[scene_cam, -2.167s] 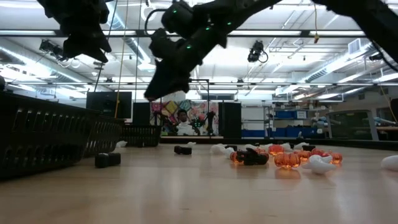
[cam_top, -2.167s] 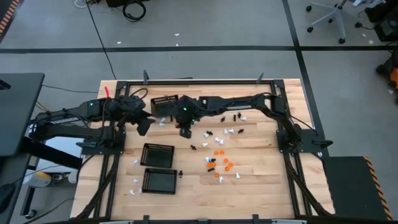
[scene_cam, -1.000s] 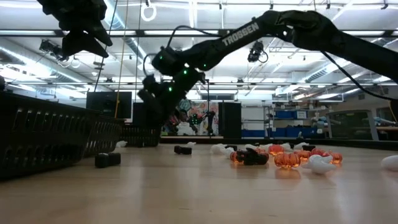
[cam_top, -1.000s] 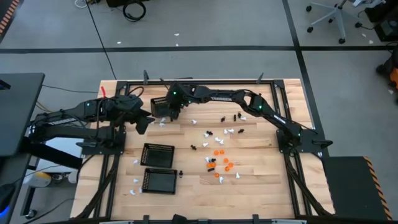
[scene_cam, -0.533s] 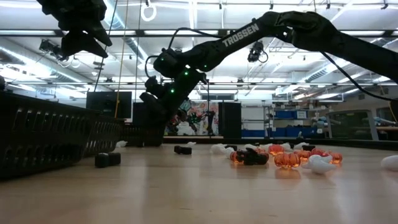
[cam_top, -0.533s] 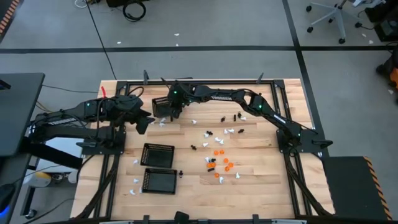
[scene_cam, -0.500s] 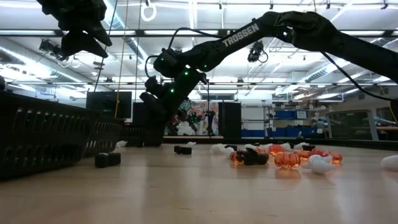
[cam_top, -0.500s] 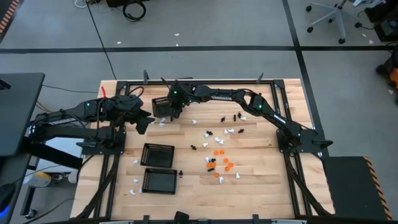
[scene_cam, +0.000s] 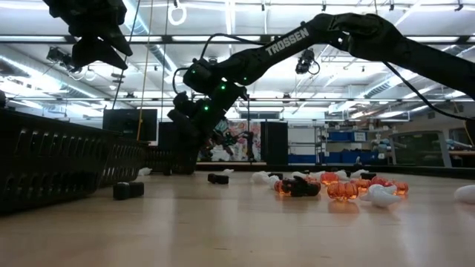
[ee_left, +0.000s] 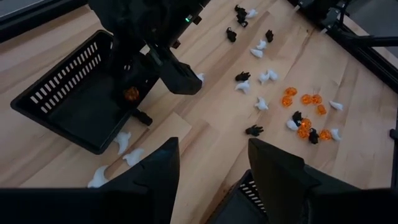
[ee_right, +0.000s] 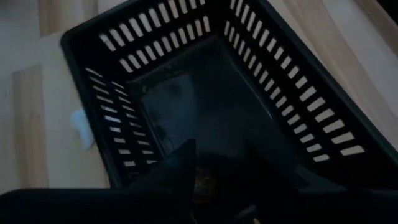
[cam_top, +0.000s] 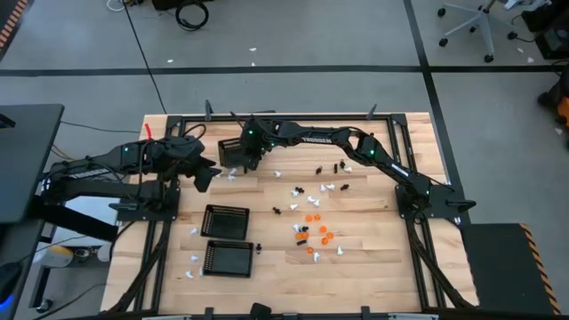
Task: Sort Halloween decoration
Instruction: Put the orange pumpkin toy into the top black bin
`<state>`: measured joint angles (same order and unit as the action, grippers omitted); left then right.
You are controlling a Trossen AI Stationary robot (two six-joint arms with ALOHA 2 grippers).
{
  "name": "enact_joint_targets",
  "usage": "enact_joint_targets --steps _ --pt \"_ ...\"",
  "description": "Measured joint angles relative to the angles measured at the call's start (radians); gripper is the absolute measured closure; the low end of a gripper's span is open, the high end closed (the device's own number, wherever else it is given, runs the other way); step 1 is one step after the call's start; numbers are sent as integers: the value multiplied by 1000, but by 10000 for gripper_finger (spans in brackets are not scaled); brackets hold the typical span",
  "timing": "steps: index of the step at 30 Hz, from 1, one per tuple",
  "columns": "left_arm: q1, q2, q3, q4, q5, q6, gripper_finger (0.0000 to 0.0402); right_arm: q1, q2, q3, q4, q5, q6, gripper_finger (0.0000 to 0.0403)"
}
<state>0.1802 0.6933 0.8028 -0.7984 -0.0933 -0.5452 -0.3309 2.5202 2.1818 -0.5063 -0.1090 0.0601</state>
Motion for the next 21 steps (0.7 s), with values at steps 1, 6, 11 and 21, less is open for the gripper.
enact_joint_targets --steps 1,6,11,21 --pt "0 0 0 0 0 0 202 0 0 0 1 -4 -1 260" --pt "0 0 0 -1 0 6 202 -8 -4 42 -10 -19 -8 260" --pt "0 0 0 -1 0 10 202 -24 -32 163 -114 -17 -12 261" --pt "0 0 0 0 -14 10 202 -33 -226 81 -252 44 -54 270"
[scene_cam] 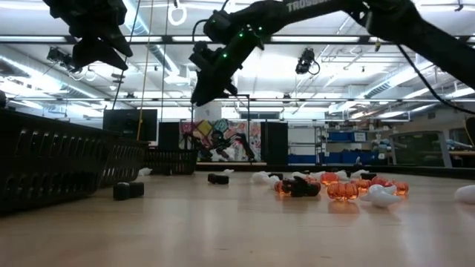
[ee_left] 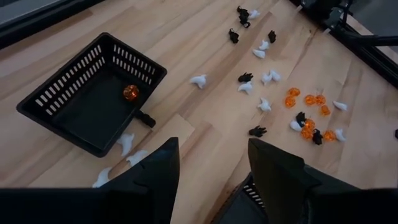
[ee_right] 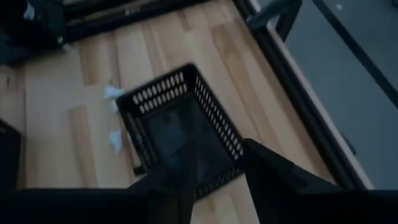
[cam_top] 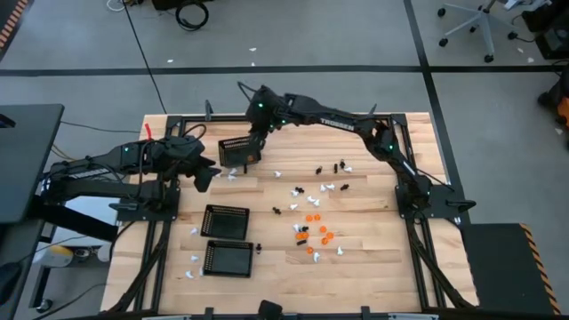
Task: Sort Halloween decoration
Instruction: Put the orange pumpkin toy into the top black bin
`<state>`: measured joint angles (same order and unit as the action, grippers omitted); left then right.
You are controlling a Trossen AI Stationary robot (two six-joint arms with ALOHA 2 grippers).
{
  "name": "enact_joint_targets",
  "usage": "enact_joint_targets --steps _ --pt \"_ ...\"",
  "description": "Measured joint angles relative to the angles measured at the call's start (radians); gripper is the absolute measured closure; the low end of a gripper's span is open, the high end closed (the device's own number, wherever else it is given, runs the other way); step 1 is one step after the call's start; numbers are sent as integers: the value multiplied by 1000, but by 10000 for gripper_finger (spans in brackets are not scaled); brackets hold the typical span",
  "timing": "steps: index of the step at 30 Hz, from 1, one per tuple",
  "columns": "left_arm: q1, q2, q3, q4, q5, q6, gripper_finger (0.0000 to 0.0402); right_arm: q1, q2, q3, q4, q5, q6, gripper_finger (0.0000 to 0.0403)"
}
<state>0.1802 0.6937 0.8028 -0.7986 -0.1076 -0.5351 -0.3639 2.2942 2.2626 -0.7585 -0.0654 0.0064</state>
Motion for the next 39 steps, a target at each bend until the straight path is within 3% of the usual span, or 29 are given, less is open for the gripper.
enact_joint_targets --steps 5,12,17,24,34,39 --pt "0 0 0 0 -11 4 203 28 -110 -173 57 -3 36 270" --pt "0 0 0 1 -23 4 202 111 -378 -613 296 27 117 270" --pt "0 3 0 3 -31 4 202 199 -508 -841 259 19 182 270" --pt "0 44 2 29 -32 12 203 354 -572 -960 67 -14 256 253" --pt "0 114 2 40 -32 26 202 486 -575 -1065 22 27 338 145" --pt "0 119 1 40 -32 32 202 519 -575 -1141 73 31 336 130"
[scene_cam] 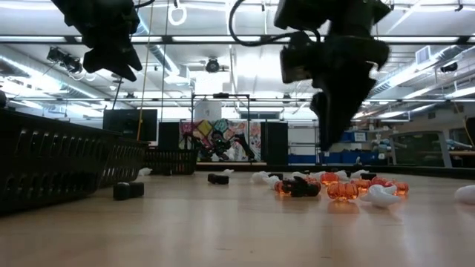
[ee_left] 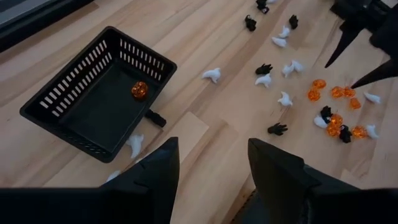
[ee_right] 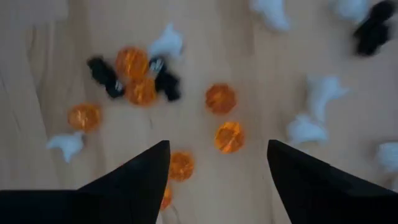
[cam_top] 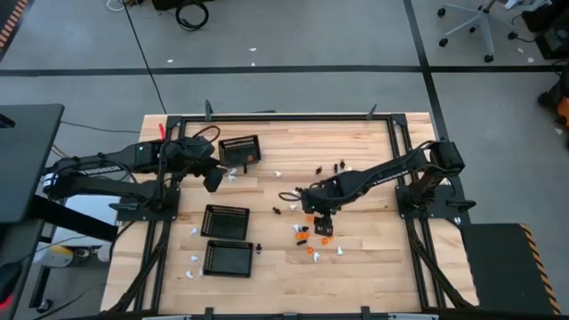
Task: Sort Halloween decoration
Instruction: Put the orange pumpkin toy into the top black bin
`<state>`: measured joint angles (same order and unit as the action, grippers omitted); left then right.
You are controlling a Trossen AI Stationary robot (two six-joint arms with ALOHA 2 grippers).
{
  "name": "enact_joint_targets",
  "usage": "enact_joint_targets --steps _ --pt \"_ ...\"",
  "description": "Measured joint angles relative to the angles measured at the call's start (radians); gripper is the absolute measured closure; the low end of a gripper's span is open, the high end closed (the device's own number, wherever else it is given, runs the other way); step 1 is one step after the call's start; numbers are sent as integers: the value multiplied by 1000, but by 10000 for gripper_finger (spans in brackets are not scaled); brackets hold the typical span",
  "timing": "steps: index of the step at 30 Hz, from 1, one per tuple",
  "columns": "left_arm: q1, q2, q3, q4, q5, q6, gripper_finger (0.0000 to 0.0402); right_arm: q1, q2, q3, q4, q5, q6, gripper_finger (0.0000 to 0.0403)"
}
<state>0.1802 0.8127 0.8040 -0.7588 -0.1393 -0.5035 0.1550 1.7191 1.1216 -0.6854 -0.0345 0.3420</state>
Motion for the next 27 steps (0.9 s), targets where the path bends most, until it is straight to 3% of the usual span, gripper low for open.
enact_joint_targets --steps 12,27 --pt "0 0 0 0 0 1 203 15 1 -151 180 76 -58 166" --pt "0 0 0 0 0 1 202 17 10 -252 383 74 -90 176"
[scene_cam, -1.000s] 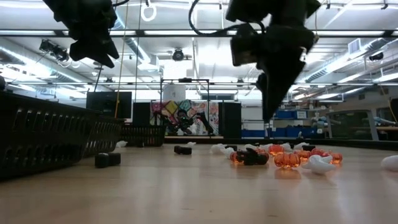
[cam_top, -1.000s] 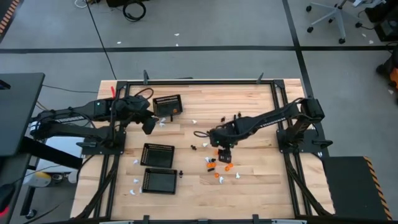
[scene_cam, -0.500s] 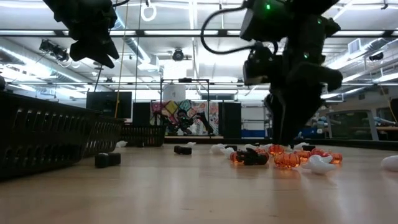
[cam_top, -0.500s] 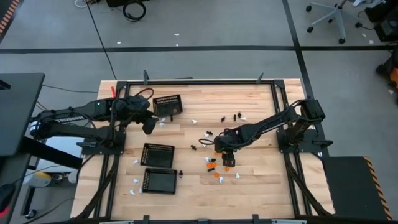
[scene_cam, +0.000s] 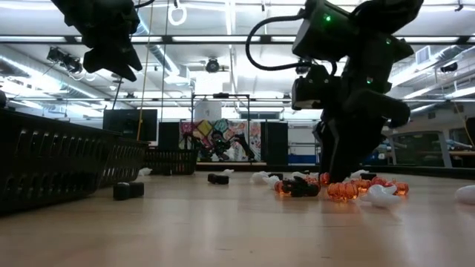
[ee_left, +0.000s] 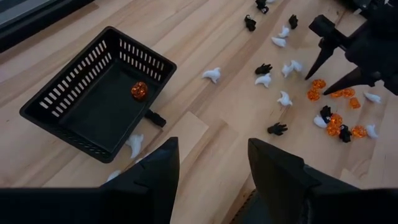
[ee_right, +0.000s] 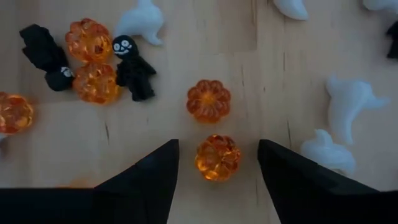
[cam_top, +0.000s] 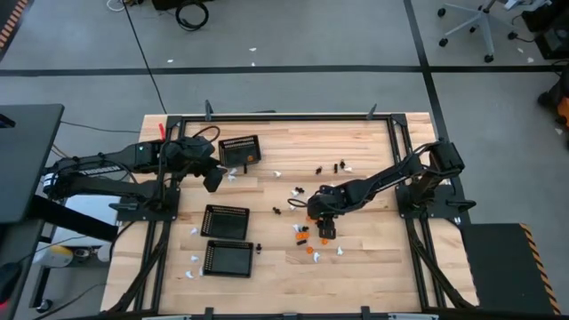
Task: Sort Halloween decoration
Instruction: Put the orange pumpkin toy into the top black bin
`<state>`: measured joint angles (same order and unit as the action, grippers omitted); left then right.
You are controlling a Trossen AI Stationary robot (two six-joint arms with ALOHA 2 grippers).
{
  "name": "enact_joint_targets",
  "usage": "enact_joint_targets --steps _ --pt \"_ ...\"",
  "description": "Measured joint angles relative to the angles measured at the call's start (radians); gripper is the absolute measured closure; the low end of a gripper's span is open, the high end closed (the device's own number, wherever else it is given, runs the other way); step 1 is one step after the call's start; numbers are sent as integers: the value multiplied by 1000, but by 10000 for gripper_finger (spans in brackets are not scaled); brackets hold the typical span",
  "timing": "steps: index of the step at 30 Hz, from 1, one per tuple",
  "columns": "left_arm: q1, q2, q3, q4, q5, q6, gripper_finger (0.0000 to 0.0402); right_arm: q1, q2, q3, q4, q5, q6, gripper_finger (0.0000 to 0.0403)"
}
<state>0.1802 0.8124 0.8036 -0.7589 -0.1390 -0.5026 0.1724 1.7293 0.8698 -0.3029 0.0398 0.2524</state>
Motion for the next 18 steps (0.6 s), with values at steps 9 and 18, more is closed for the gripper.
enact_joint_targets --steps 9,18 --pt "0 0 -1 0 0 0 203 20 -1 -20 22 30 -18 229" --pt "0 0 -1 0 0 0 203 20 0 -21 24 17 -20 305"
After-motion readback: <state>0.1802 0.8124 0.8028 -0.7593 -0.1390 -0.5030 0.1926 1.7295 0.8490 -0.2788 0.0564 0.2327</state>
